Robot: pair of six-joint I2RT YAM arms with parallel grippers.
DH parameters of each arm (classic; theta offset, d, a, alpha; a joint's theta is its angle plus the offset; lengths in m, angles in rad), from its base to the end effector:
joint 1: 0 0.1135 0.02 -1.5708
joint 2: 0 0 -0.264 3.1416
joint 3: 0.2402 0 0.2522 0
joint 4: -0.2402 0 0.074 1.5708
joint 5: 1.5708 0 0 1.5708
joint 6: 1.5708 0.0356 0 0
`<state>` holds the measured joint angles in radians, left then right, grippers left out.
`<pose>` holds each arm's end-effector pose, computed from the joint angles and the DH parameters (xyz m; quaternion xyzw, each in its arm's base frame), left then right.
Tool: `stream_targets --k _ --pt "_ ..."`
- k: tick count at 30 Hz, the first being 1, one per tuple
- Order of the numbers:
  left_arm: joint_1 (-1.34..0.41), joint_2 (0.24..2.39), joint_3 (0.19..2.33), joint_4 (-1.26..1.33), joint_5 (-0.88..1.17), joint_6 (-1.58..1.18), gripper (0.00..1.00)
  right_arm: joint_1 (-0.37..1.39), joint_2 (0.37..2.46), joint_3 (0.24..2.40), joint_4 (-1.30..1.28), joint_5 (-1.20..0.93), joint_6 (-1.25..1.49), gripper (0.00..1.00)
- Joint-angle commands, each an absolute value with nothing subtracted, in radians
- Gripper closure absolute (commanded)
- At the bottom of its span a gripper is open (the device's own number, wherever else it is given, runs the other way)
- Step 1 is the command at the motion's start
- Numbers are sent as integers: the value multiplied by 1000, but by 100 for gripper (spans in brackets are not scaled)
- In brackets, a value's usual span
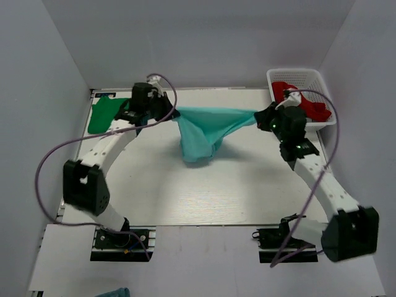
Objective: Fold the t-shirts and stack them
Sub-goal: Flatten out the tshirt
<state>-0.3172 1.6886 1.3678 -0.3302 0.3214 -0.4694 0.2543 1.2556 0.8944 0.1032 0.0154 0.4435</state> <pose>0.3653 -0.1318 0.2901 0.0036 0.8874 -0.3004 0.3497 0.2852 0.0736 0.3061 0.0795 0.7882 0.2029 0.5756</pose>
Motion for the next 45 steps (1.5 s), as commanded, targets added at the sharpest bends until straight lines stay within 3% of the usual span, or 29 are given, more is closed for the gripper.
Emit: stream_targets --k 1,4,11,15,19,26,33,37,38,39,40,41,43,45 --pt "-321 1419 1332 -318 314 -422 100 255 1053 885 81 51 420 100" --pt "-321 1218 1302 -318 327 -413 100 255 857 922 19 11 407 100" --pt "-321 834 1342 -307 394 -413 100 252 638 1130 -135 -79 351 100" --pt "-310 756 1439 -318 500 -432 100 250 588 1296 -163 -194 333 100" --pt "-301 756 1552 -369 517 -420 100 248 583 1432 -199 -267 333 100" --pt "-301 849 1589 -411 407 -420 100 249 693 1470 -247 -82 347 100" --pt "-324 1188 1390 -356 142 -420 100 248 1044 1245 -183 134 382 100" --pt "-324 1405 1330 -336 115 -420 96 244 1251 1099 -48 276 394 100" --pt "-324 1511 1330 -336 115 -420 92 244 1285 1073 -13 293 393 100" --pt "-324 1563 1330 -354 115 -420 69 242 1319 1065 -11 319 384 100" --pt "-324 1612 1350 -370 80 -420 53 241 1424 1059 20 334 371 82" --pt "-324 1703 1388 -412 66 -429 22 242 1466 1075 11 334 359 71" --pt "-313 1781 1471 -506 25 -440 3 245 1593 1147 -70 339 348 56" --pt "-313 1833 1511 -552 14 -449 0 247 1653 1193 -98 348 345 50"
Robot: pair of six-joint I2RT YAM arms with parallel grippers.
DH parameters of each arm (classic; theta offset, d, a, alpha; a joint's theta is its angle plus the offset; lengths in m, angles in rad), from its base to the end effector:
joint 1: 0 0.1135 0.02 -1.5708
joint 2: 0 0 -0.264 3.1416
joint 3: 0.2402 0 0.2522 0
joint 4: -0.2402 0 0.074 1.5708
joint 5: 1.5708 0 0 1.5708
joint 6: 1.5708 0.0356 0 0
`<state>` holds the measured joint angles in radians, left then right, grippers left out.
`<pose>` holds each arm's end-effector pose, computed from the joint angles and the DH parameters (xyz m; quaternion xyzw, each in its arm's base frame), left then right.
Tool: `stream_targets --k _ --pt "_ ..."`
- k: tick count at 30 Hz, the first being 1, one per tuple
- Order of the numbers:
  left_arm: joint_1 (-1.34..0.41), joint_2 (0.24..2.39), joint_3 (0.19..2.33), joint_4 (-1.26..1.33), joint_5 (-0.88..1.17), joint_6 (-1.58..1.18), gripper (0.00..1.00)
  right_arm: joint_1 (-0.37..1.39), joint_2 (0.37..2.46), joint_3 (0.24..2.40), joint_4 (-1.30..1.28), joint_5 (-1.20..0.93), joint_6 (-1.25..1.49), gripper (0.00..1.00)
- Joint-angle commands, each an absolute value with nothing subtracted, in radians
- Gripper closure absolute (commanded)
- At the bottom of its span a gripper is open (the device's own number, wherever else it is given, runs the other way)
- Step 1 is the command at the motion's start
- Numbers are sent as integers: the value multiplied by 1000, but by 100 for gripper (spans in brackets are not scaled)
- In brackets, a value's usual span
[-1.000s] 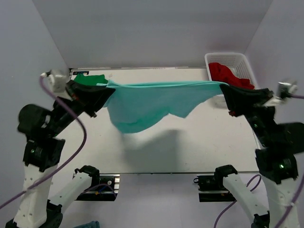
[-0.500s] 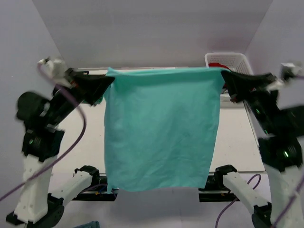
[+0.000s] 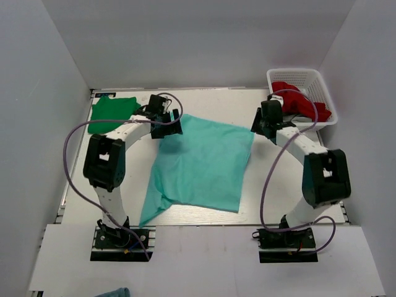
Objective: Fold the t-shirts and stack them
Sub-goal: Flatten out the tshirt
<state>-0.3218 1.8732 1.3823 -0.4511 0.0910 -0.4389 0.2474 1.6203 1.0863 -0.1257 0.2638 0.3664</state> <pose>0.3854 -0.1319 0.2144 -0.0415 0.9492 -0.1549 0.2708 0.3514 0.0792 0.2377 0.1107 0.8852 0.0192 0.4514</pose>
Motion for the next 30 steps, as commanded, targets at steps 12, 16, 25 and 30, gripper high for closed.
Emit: stream_targets --k 12,16,25,30 --pt "-324 1461 1039 -390 97 -535 0 313 1392 829 43 -51 388 11" --pt "-324 1320 827 -353 78 -586 0 403 1329 721 51 -109 501 9" --pt "-324 1314 643 -210 84 -634 0 491 1388 661 104 -143 529 9" --pt "-324 1455 701 -161 97 -624 0 479 1518 695 91 -103 633 9"
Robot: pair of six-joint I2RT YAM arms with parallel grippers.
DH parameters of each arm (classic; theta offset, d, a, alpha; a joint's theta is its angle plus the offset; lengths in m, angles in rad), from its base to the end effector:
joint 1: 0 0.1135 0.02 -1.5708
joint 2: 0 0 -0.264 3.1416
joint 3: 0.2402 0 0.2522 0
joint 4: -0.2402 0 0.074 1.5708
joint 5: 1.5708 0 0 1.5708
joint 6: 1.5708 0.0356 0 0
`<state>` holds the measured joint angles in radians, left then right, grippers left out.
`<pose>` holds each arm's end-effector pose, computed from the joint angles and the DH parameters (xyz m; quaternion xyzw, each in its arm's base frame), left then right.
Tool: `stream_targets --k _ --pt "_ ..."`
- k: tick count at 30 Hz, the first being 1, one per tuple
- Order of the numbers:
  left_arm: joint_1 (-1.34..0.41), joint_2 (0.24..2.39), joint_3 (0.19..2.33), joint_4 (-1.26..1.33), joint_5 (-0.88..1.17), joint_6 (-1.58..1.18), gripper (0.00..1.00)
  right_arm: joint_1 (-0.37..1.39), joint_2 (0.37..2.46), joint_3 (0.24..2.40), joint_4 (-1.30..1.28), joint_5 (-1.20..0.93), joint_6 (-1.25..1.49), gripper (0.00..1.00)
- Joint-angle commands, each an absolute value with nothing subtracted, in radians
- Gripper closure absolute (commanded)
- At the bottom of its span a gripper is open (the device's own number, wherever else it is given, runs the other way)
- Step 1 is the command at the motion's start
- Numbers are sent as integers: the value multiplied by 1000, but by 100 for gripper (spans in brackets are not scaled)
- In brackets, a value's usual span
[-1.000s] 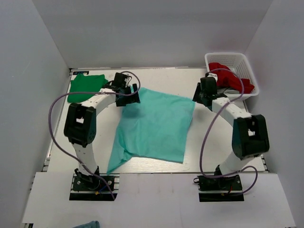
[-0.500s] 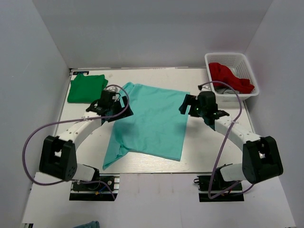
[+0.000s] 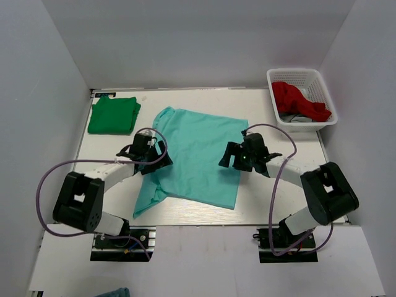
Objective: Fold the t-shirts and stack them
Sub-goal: Flatten out the tshirt
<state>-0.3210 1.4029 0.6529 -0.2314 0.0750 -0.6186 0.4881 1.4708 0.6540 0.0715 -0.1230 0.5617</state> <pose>0.2429 -0.0836 0.1597 -0.1310 0.9473 -0.1634 0.2426 0.2500 0.1377 0.1645 0.0090 0.9146 0.2494 0.3183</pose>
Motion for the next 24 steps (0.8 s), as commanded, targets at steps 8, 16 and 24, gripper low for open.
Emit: stream_targets --k 8,16,24 --pt "-324 1709 899 -152 164 -552 0 408 1704 851 -29 26 657 9" --pt "-324 1803 1255 -354 83 -463 0 287 1767 1118 -115 42 574 9" --pt "-333 1386 950 -515 -104 -632 0 295 1548 1045 -133 8 495 9"
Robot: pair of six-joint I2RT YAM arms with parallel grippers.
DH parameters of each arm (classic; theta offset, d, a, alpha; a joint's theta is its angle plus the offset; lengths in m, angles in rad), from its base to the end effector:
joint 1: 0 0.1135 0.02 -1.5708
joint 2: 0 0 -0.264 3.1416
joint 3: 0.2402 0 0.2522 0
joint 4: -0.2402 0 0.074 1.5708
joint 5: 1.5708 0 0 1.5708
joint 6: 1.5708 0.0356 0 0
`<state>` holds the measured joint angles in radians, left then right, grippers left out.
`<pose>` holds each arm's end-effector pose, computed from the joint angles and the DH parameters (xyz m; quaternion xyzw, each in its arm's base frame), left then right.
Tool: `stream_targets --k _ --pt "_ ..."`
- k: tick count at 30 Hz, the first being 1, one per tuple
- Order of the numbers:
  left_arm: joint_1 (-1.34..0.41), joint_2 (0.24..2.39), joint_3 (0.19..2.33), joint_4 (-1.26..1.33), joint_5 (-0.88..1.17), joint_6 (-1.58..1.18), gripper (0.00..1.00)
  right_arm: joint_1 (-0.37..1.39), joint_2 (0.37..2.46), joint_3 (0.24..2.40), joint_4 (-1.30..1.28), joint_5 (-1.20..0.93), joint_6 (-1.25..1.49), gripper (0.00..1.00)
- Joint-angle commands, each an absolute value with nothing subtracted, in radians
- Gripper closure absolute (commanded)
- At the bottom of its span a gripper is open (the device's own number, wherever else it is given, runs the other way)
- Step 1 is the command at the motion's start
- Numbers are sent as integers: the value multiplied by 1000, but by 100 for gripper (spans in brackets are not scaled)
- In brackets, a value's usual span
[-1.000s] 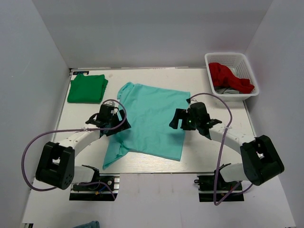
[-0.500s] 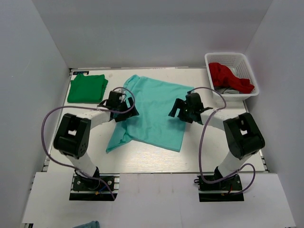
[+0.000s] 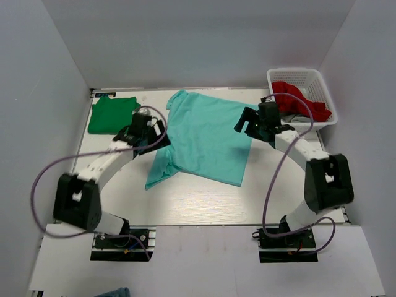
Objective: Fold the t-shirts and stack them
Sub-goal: Flatten out the tshirt
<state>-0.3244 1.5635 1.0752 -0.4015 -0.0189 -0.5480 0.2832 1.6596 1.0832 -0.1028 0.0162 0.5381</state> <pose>0.3145 -0.1050 0.2304 -0.1083 0.9363 -0.1330 0.3064 0.3523 0.1019 0.2244 0.1181 0.8945 0.1654 0.3982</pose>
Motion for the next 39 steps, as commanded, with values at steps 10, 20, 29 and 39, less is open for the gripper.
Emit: stream_targets --k 10,20,29,39 --pt "-342 841 476 -652 -104 -933 7 337 1202 703 -256 -41 515 9" --pt "-342 939 377 -611 -135 -1002 24 388 1138 560 -308 -147 552 9" --pt "-342 1147 437 -529 -275 -1011 51 440 1181 552 -310 -138 578 9" --pt "-342 1183 450 -505 -253 -977 100 495 1281 589 -324 -64 600 17"
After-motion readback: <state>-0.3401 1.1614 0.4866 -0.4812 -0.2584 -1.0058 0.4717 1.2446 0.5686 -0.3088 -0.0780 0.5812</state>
